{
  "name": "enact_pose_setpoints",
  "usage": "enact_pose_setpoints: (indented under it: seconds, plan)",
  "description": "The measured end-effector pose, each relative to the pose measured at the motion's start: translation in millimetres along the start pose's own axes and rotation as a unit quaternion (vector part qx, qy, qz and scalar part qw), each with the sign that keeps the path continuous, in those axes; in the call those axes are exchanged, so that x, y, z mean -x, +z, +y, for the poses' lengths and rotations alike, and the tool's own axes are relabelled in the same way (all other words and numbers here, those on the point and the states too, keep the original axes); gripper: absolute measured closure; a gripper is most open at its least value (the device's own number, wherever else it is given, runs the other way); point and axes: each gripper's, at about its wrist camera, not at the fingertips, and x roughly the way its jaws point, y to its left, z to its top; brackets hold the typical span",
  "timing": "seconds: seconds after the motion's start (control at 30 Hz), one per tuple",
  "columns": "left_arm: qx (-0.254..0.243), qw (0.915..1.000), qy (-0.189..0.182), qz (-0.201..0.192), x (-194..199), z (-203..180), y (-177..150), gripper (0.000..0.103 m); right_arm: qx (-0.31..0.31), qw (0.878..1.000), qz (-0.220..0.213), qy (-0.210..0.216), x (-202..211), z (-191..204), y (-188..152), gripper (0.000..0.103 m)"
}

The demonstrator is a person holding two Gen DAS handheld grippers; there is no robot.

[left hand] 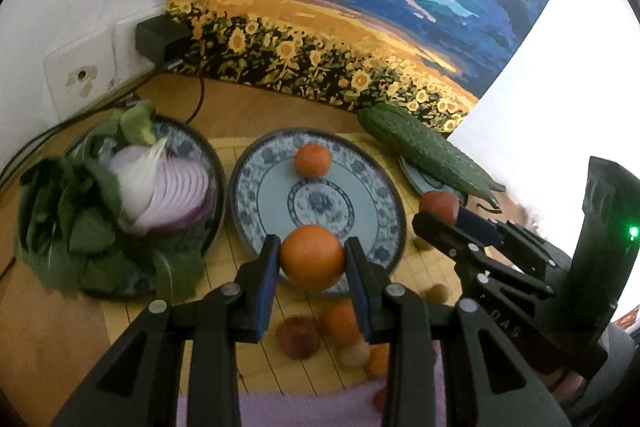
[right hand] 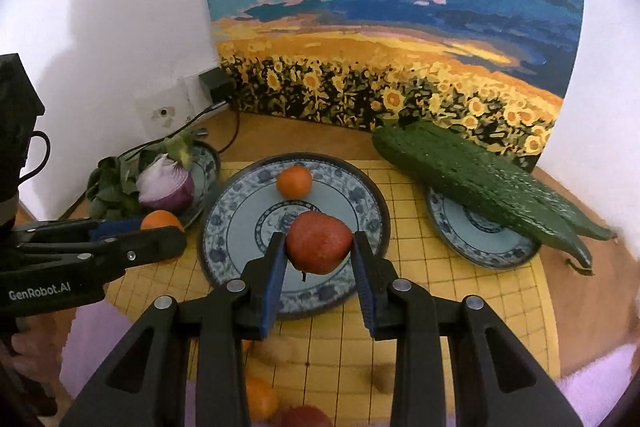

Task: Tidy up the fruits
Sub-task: 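Carry the orange and red apple onto the blue-and-white plate and open both tools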

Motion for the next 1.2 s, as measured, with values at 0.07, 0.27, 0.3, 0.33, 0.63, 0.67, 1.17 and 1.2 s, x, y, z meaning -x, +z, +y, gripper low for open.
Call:
enact_pose_setpoints:
  seconds: [0.07,0.27,0.3,0.33,0.63,0.67,1.17,1.2]
  plan:
    - [-0.001,1.0000,0.000,0.000,-6,1,4,0.069,-0.006,1.000,0.006,0.002,-9,-2,2,0.069]
    - [-0.008,0.9999,0.005,0.006,-29,2,12,0.069,-0.003,0.999,0.031,0.008,-35,-5,7,0.069]
    - [-0.007,0.9999,0.006,0.010,-34,3,13,0.069,-0.001,0.999,0.034,0.009,-39,-5,6,0.069]
    - [-0.008,0.9999,0.008,0.012,-38,3,13,0.069,0.000,0.999,0.037,0.010,-44,-6,6,0.069]
    - [-0.013,0.9996,0.016,0.021,-60,7,17,0.069,0.010,0.998,0.055,0.009,-67,-7,7,0.069]
    - [-0.016,0.9995,0.016,0.021,-62,7,17,0.069,0.012,0.998,0.057,0.009,-68,-6,7,0.069]
    - [-0.028,0.9990,0.022,0.028,-73,8,15,0.069,0.036,0.996,0.077,0.014,-81,3,7,0.069]
    - [-0.030,0.9989,0.022,0.029,-74,7,15,0.069,0.037,0.996,0.079,0.015,-81,3,7,0.069]
